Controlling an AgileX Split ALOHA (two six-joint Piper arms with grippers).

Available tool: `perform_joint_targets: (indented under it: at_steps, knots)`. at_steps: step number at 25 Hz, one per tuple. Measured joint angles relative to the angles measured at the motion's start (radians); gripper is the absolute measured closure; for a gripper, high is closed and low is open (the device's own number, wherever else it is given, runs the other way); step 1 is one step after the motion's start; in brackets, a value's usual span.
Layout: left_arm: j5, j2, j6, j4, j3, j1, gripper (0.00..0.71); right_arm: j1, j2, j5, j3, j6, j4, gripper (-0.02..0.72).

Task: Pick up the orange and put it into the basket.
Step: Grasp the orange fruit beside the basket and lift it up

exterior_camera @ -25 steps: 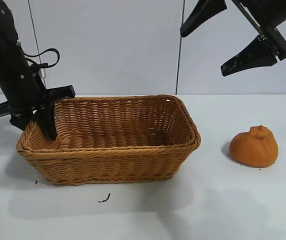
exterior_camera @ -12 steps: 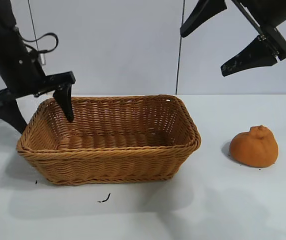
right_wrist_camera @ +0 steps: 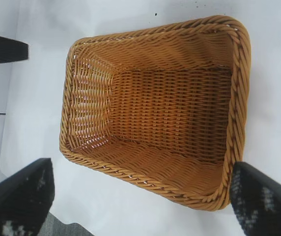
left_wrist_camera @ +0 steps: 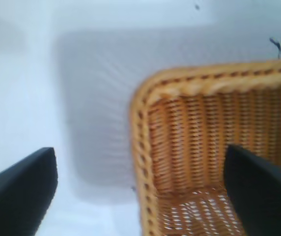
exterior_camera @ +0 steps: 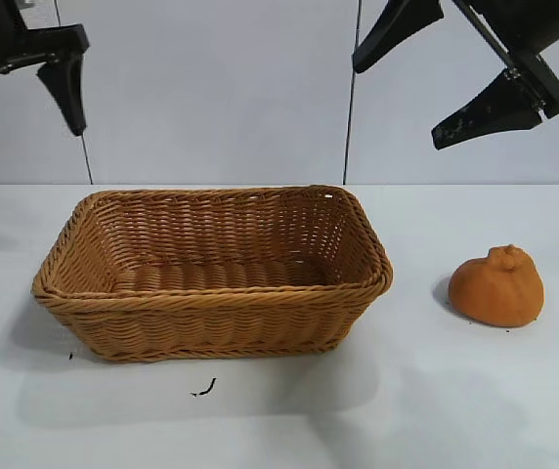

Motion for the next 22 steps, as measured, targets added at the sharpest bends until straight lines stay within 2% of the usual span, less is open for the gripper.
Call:
perform_joint_targets:
  at_steps: [4, 6, 10, 12, 16, 22]
  knots:
    - [0.010, 0.000, 0.012, 0.036, 0.000, 0.081, 0.058, 0.000, 0.000, 0.000, 0.000, 0.000, 0.000, 0.008]
    - [0.011, -0.003, 0.018, 0.045, 0.006, 0.102, 0.058, 0.000, 0.000, 0.000, 0.000, 0.000, -0.001, 0.008]
    - [0.011, -0.054, 0.032, 0.045, 0.086, 0.105, 0.058, 0.000, 0.000, -0.002, 0.000, 0.000, -0.001, 0.008]
    - [0.011, -0.107, 0.037, 0.041, 0.168, 0.103, 0.058, 0.000, 0.000, -0.002, 0.000, 0.000, -0.001, 0.008]
    - [0.012, -0.278, 0.069, 0.039, 0.362, 0.103, 0.058, 0.000, 0.000, -0.002, 0.000, 0.000, -0.001, 0.008]
    - [0.013, -0.582, 0.112, 0.043, 0.590, 0.103, 0.058, 0.000, 0.000, -0.002, 0.000, 0.002, -0.001, 0.008]
